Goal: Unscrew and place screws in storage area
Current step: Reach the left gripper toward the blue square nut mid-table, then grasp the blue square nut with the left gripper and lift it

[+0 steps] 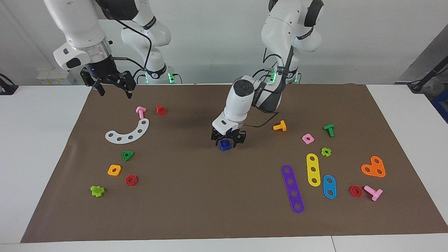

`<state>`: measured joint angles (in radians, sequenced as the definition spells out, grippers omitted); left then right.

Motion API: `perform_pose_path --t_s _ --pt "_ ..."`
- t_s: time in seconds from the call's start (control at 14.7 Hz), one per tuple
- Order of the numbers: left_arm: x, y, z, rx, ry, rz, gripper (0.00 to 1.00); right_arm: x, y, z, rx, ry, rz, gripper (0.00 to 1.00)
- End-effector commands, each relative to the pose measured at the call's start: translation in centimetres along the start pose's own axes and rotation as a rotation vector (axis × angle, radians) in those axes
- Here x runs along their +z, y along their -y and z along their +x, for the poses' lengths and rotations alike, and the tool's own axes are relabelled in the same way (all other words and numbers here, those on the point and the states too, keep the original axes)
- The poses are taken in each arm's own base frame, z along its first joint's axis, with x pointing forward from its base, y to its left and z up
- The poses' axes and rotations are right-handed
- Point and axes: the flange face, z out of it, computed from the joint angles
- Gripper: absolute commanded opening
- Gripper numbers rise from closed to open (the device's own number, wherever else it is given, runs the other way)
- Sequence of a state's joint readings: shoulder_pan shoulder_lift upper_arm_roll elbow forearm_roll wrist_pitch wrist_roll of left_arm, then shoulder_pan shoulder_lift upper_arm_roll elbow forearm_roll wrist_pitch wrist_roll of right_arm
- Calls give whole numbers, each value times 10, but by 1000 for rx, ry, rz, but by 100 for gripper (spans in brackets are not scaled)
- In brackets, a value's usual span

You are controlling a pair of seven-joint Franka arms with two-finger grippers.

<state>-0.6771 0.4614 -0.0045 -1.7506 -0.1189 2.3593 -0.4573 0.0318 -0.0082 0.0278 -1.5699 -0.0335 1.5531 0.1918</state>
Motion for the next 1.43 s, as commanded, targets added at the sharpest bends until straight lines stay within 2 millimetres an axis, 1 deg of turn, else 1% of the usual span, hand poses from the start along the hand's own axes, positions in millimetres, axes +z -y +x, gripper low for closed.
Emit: perform_pose_path --t_s 0.0,0.2,0.27,0.34,0.48,0.55,0.68,0.75,0.82,0.89,0.95,1.02,1.16,1.3,1.36 --pt "12 0 -15 33 10 40 78 -1 -3 -3 -16 2 21 100" --pt "13 -3 -18 37 13 41 73 -1 -3 -3 -16 2 21 100" --pt "13 -2 -17 36 13 42 68 -1 -3 -3 -16 2 21 100" --pt "13 -3 -18 39 13 42 60 -1 -2 -3 -17 2 21 100" --pt "11 -4 -17 39 10 40 49 -1 -3 -3 -16 3 21 100" --pt "11 -3 -16 39 10 41 39 -1 -3 -3 -16 2 21 100" --pt "10 -3 -16 39 16 45 11 0 -2 -3 -17 3 21 100" --pt "9 -1 -14 35 18 45 0 -1 -3 -3 -16 2 21 100" --pt "3 3 -8 28 20 48 0 -1 -4 -3 -14 2 21 100" --pt "-7 4 -1 20 30 52 0 -1 -3 -3 -16 2 21 100" --pt "-22 6 13 8 37 55 0 -1 -2 -3 -17 2 21 100" --pt "-31 6 25 -1 57 62 0 -1 -2 -3 -18 3 21 100" --pt "-48 8 41 -20 113 79 0 -1 -2 -3 -17 2 21 100" --pt "-67 32 61 -60 123 79 0 -1 -4 -3 -13 3 21 100" --pt "-73 51 68 -89 131 76 0 -1 -4 -3 -13 3 21 100"
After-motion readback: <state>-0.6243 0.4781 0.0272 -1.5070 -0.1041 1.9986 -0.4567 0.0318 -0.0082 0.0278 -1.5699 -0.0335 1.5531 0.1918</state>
